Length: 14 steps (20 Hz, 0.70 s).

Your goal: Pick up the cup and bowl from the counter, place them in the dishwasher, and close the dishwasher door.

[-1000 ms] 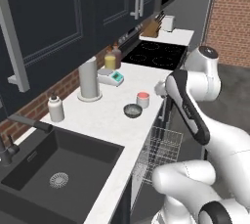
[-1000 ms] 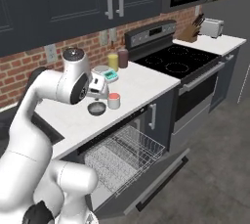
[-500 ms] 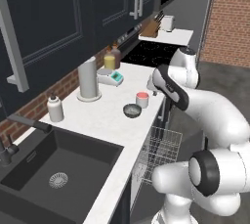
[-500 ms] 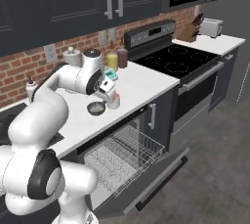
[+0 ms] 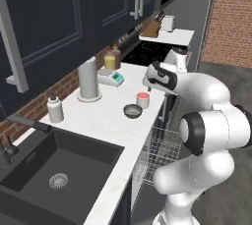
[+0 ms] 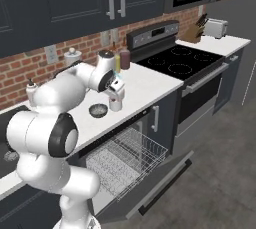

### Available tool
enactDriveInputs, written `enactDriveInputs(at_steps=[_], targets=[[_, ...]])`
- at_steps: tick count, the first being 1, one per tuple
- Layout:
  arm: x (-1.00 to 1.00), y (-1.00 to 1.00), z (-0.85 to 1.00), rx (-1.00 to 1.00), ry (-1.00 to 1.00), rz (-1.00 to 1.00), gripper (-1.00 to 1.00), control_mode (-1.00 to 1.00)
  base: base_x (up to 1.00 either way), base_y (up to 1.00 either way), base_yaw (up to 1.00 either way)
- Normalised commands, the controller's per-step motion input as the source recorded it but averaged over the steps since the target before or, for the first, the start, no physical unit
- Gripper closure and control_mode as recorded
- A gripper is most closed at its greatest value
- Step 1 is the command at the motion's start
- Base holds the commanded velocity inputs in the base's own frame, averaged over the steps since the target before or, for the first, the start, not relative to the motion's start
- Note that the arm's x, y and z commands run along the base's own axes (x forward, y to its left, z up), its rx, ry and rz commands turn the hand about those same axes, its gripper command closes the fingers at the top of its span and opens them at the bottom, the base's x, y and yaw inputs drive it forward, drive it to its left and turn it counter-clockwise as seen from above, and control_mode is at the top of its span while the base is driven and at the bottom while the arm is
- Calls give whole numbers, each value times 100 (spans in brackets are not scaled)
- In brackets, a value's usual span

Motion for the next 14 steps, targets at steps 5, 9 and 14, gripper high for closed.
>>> enactDriveInputs(at_steps=[5, 9, 14], targets=[[67, 0, -27, 0, 15, 0, -100, -100, 0, 0, 0], [49, -5, -40, 0, 11, 0, -100, -100, 0, 0, 0], [40, -9, -33, 0, 5, 0, -100, -100, 0, 0, 0]])
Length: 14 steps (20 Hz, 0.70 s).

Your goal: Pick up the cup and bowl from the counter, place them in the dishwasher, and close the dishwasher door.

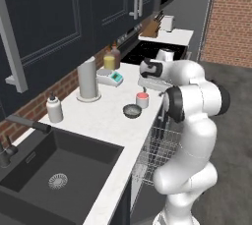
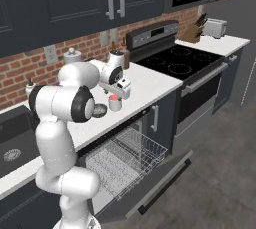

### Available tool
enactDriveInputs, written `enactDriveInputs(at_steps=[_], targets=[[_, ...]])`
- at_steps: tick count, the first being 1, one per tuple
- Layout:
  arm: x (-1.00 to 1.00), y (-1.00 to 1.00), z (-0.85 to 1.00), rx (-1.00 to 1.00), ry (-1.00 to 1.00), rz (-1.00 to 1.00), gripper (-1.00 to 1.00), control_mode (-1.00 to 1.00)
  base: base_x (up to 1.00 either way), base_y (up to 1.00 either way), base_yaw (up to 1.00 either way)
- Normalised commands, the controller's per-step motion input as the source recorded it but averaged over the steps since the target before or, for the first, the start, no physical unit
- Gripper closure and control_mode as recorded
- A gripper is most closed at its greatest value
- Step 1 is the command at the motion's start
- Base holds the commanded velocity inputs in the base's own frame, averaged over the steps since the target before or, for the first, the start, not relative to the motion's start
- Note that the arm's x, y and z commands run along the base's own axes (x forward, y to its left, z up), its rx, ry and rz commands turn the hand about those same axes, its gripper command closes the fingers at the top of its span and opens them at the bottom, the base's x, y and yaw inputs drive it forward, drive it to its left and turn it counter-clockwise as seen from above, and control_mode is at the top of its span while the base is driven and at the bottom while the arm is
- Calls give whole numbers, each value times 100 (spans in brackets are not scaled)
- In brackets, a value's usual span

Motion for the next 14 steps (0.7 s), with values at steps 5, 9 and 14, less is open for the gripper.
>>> enactDriveInputs(at_steps=[5, 9, 14], targets=[[38, -4, -30, 0, 1, 0, -100, -100, 0, 0, 0], [41, -2, -29, 0, 0, 0, -100, -100, 0, 0, 0], [54, 0, -29, 0, 3, 0, -100, -100, 0, 0, 0]])
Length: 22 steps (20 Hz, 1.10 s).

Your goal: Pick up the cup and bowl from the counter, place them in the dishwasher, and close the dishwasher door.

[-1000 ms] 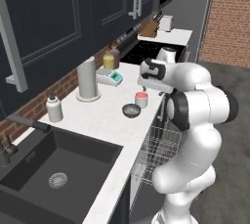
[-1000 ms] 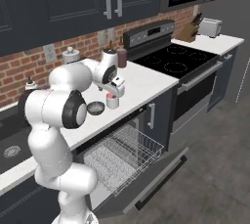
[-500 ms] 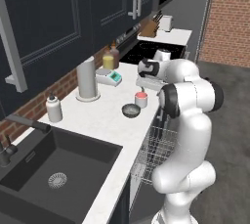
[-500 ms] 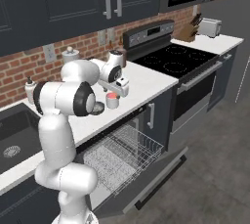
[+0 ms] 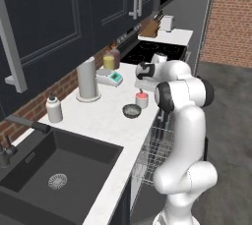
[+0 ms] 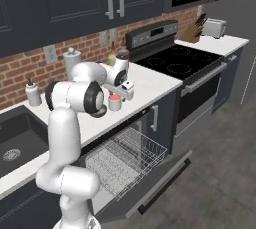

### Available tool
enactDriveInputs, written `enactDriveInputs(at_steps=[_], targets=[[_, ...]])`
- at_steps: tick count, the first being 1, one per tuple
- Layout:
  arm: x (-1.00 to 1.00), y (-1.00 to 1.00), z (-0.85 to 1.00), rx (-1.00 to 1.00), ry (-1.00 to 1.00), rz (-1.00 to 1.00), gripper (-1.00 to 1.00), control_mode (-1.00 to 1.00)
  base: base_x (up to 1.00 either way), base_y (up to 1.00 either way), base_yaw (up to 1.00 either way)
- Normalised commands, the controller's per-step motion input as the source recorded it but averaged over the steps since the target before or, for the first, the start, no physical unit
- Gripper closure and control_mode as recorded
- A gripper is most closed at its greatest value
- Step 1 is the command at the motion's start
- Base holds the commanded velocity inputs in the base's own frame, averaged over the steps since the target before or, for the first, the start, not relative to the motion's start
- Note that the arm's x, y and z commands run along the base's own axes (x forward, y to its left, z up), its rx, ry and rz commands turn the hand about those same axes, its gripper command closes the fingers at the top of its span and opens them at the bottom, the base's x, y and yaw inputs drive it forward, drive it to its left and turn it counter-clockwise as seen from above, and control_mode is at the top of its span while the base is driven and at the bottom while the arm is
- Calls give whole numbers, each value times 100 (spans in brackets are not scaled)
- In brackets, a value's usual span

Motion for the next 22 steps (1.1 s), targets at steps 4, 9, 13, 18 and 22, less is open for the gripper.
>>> enactDriveInputs(at_steps=[4, 9, 13, 18, 22], targets=[[56, 0, -31, 0, 5, 0, -100, -100, 0, 0, 0], [47, 0, -25, 0, 6, 0, -100, -100, 0, 0, 0], [2, 0, -26, 0, 6, 0, -100, -100, 0, 0, 0], [0, 0, -22, 0, 11, 0, 100, -100, 0, 0, 0], [-2, 0, -20, 0, 10, 0, 100, -100, 0, 0, 0]])
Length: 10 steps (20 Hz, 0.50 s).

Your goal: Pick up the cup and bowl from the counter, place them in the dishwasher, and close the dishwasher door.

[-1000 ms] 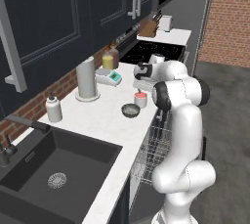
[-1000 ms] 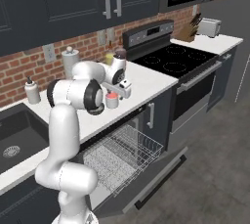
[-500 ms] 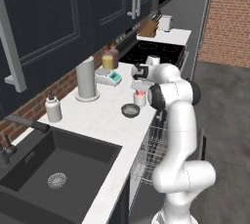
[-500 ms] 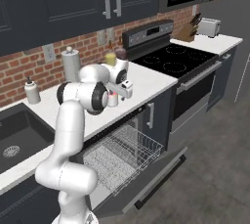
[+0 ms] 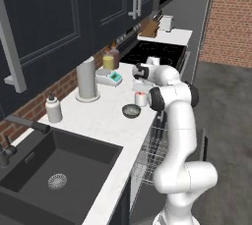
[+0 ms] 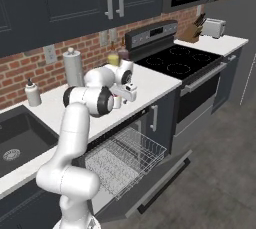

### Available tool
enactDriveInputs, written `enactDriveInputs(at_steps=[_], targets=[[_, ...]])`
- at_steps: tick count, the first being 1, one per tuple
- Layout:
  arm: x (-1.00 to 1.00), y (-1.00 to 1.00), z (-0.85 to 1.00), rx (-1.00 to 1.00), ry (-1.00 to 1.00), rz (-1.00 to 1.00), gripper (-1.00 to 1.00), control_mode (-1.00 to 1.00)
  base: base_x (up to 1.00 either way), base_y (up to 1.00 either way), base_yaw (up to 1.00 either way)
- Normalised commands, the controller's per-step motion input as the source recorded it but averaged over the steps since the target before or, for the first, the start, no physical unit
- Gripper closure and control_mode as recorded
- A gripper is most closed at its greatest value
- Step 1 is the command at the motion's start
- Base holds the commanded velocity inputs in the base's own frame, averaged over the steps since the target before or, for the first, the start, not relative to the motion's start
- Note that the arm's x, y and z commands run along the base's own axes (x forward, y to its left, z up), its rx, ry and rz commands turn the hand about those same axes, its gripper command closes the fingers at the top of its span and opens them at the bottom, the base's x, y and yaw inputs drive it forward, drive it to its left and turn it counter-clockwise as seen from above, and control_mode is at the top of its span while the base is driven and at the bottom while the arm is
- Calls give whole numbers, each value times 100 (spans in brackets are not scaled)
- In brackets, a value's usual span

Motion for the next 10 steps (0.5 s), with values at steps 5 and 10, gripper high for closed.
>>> enactDriveInputs(at_steps=[5, 10], targets=[[-11, 0, -8, 0, 3, 0, 100, -100, 0, 0, 0], [-24, 0, -6, 0, 0, 0, 100, -100, 0, 0, 0]])
